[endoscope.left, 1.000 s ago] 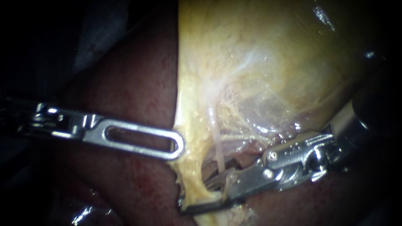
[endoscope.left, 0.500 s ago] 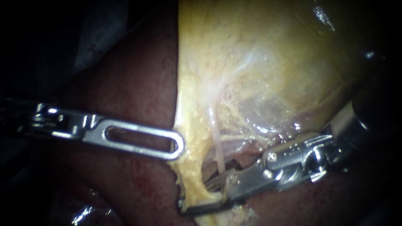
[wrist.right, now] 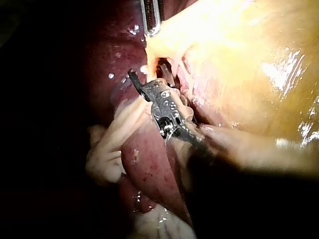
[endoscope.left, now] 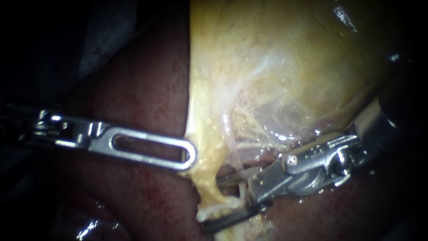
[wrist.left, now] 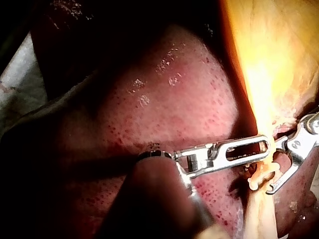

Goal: Going back first clip left tube

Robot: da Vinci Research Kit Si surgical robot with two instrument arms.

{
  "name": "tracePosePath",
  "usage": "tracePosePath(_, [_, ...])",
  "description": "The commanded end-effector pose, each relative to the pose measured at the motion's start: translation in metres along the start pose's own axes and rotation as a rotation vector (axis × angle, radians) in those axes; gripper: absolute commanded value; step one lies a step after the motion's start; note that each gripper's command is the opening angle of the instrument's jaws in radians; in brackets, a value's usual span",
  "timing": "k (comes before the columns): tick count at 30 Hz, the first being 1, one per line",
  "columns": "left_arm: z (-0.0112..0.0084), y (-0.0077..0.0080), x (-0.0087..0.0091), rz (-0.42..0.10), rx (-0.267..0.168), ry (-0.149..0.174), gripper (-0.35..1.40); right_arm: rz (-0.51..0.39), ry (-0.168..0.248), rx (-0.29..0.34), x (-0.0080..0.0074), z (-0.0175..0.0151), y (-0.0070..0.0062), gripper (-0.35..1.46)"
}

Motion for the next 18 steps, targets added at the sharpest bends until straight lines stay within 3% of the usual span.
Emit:
tracePosePath(1, [0.0000, 0.0000, 0.0000, 0.000, 0.000, 0.000, -0.35, 0.000, 0.000, 0.001, 0.0000, -0.0001, 0.0000, 0.48])
tracePosePath(7, [-0.0001, 0.0004, -0.0002, 0.000, 0.001, 0.001, -0.35, 0.007, 0.009, -0.007, 0.0005, -0.0021, -0.0003, 0.48])
tracePosePath(18, [-0.0003, 0.0013, -0.0006, 0.002, 0.000, 0.002, -0.35, 0.007, 0.058, -0.073, 0.0034, -0.0122, -0.0006, 0.45])
